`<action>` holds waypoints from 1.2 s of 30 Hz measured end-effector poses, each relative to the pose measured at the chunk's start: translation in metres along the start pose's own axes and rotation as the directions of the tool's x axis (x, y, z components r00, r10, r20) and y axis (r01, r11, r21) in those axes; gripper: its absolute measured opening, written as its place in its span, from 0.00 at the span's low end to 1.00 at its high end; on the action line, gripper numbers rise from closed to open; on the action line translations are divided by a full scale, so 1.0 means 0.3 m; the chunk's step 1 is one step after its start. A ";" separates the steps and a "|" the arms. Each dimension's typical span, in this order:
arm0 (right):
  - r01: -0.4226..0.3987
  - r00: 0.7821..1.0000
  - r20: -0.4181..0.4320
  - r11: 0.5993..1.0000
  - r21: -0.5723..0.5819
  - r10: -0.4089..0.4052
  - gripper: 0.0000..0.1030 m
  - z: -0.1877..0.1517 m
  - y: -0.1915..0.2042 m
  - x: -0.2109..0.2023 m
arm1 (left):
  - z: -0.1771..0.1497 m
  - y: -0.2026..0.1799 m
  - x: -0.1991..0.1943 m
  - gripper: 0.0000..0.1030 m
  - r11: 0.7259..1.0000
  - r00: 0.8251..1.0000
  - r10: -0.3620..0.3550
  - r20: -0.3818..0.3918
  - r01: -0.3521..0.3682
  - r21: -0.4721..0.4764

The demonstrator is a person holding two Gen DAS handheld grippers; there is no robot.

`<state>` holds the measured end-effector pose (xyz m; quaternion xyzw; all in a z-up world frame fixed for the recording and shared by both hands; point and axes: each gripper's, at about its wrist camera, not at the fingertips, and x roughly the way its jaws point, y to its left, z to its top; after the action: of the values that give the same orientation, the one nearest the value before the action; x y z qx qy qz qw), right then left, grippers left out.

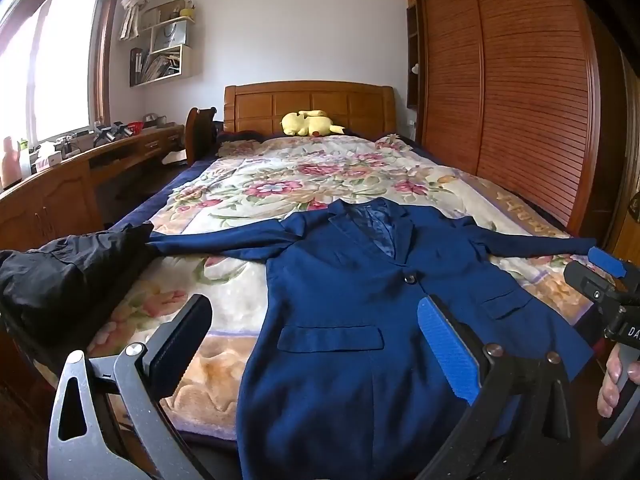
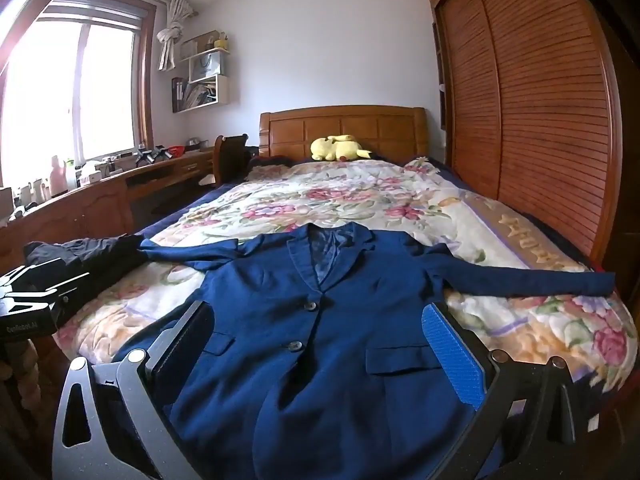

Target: Fold large clothes

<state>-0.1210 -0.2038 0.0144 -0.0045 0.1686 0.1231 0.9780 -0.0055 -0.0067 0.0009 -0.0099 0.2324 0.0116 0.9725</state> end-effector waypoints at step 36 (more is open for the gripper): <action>0.000 1.000 0.005 1.000 0.003 0.000 1.00 -0.006 0.009 0.000 | 0.011 -0.055 -0.022 1.00 1.000 1.000 -0.005 0.004 0.005 -0.006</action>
<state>-0.1224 -0.2012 0.0128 -0.0027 0.1665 0.1230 0.9783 -0.0095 -0.0233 0.0072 -0.0133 0.2305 0.0097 0.9729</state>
